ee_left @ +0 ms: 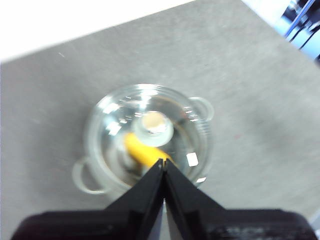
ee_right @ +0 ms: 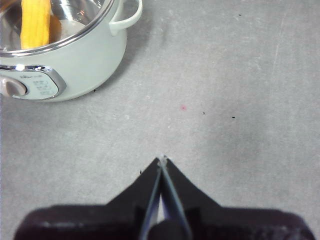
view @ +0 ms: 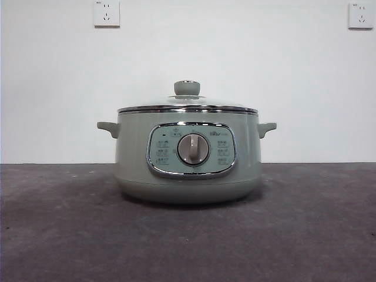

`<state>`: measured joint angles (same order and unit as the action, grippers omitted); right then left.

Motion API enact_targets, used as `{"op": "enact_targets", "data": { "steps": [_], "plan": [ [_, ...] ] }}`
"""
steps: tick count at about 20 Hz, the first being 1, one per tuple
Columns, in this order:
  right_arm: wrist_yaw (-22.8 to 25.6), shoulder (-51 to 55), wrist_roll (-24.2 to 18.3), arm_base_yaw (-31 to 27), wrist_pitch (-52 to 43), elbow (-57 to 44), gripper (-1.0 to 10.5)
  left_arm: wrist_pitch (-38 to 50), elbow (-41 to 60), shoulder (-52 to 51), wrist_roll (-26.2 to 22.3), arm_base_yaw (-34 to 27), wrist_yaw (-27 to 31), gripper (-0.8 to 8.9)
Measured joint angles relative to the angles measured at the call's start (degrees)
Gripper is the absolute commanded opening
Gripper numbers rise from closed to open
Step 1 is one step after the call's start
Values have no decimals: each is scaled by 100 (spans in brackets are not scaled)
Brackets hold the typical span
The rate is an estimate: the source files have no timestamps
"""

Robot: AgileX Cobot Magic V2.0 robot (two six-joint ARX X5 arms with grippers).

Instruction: Pick up the corn,open the lid,put the corn in the pot,close the lid

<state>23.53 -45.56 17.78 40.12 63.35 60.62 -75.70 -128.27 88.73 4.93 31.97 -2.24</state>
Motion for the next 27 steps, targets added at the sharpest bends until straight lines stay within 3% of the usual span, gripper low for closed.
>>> {"op": "enact_targets", "data": {
  "steps": [4,8,9,13,16,18,20,24,27],
  "plan": [
    [-2,-4,0,0,0,0,1,11,433,-391,-820,-343,903,-1],
    [2,-7,0,0,0,0,1,236,2387,-1674,-944,-876,951,-1],
    [2,-7,0,0,0,0,2,619,3062,-2057,-946,-1119,938,-1],
    [2,-9,-2,0,0,0,1,3663,6730,-4256,-942,-2258,442,-1],
    [2,-39,0,0,0,0,1,5720,9490,-6026,-940,-2841,527,-1],
    [2,-44,0,0,0,0,1,6483,10907,-6859,-850,-2988,485,-1],
    [2,-46,0,0,0,0,1,6496,11899,-7543,-647,-2997,481,-1],
    [2,-76,-2,0,0,0,2,6872,12708,-8365,-210,-2997,481,-1],
    [2,-76,-2,0,0,0,1,6596,12725,-8640,-122,-3001,527,-1]
  ]
}}
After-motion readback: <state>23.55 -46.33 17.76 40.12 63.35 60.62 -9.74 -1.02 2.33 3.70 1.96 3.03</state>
